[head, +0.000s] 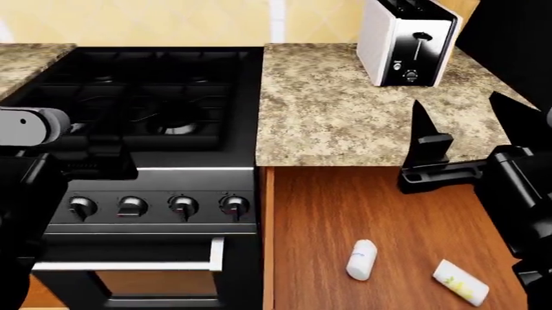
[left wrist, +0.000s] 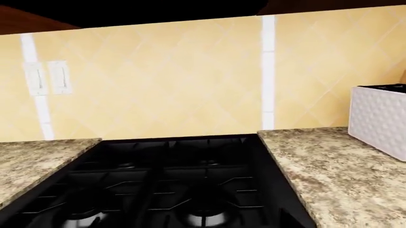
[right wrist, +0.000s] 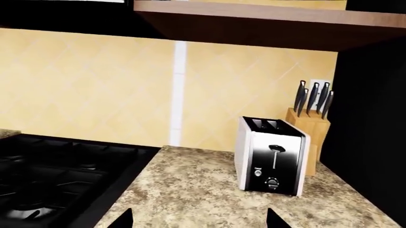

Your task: Pick and place the shaker into the drawer. Then close the cabinet.

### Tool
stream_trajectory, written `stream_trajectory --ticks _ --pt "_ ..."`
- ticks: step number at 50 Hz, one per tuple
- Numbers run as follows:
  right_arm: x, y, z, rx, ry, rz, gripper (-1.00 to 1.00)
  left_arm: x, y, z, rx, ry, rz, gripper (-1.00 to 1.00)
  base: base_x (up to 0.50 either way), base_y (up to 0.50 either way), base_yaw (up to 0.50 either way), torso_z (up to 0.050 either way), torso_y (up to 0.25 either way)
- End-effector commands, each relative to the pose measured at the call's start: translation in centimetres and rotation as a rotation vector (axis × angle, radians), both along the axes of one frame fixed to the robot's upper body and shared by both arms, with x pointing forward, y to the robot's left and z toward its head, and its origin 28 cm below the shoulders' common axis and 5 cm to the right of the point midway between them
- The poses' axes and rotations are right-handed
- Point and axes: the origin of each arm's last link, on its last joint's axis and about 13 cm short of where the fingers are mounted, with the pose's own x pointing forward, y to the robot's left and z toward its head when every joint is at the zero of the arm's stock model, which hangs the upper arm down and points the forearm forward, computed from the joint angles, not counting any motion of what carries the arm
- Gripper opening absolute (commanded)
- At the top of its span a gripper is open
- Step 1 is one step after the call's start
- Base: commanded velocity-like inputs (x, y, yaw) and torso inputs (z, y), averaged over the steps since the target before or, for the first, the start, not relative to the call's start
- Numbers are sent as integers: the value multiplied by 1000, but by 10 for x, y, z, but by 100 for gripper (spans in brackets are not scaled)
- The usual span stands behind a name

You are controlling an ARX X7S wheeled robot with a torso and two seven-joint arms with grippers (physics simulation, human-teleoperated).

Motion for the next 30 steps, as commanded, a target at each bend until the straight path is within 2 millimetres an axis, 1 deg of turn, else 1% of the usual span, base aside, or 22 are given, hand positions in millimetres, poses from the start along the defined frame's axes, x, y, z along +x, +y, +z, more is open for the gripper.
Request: stream_trajectory --ticks 1,14,30 --pt "-6 -6 -6 20 9 6 100 -3 5 -6 2 5 22 100 0 242 0 0 0" --pt "-7 -3 -4 26 -4 12 100 -5 8 -6 -3 -2 35 100 0 243 0 0 0" --pt "-7 -3 -2 29 -17 -2 100 -7 7 -7 1 -4 30 100 0 239 0 0 0"
